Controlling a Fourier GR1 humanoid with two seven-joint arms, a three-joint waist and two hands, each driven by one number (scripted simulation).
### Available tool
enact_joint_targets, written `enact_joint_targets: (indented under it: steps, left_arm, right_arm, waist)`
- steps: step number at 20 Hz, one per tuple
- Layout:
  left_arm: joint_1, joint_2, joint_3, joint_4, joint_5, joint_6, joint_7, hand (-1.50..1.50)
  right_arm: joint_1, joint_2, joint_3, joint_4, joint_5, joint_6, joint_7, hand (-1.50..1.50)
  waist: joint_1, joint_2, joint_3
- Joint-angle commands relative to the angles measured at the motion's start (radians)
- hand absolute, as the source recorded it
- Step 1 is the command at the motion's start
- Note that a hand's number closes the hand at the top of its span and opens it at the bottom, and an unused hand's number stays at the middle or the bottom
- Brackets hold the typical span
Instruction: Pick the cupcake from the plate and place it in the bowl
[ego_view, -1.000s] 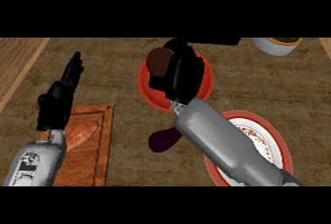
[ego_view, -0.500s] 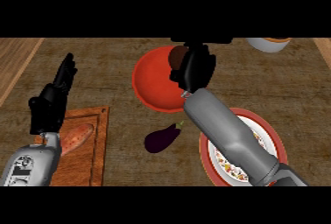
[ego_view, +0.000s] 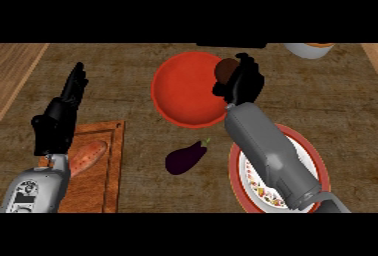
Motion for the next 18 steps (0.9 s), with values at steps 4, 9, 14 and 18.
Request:
enact_joint_targets:
  steps: [4, 9, 14, 18]
  left_arm:
    - [-0.019, 0.002, 0.001, -0.007, 0.012, -0.019, 0.015, 0.00]
    - [-0.014, -0.014, -0.006, 0.013, -0.013, 0.003, 0.008, 0.00]
    - [0.035, 0.038, 0.046, -0.038, 0.029, -0.046, 0.014, 0.00]
    - [-0.004, -0.009, 0.027, 0.038, -0.032, 0.019, -0.009, 0.00]
  right_arm:
    - [0.057, 0.005, -0.091, -0.013, -0.274, -0.128, -0.308, -1.50]
    - [0.080, 0.005, -0.123, -0.056, -0.399, -0.215, -0.521, -1.50]
    - [0.083, 0.005, -0.168, -0.117, -0.521, -0.205, -0.618, -1.50]
    - [0.284, 0.005, -0.116, -0.305, -0.654, -0.194, -0.764, -1.50]
  waist:
    - [0.019, 0.008, 0.002]
    - [0.004, 0.001, 0.001]
    - [-0.022, -0.013, 0.000]
    - [-0.046, -0.017, -0.001]
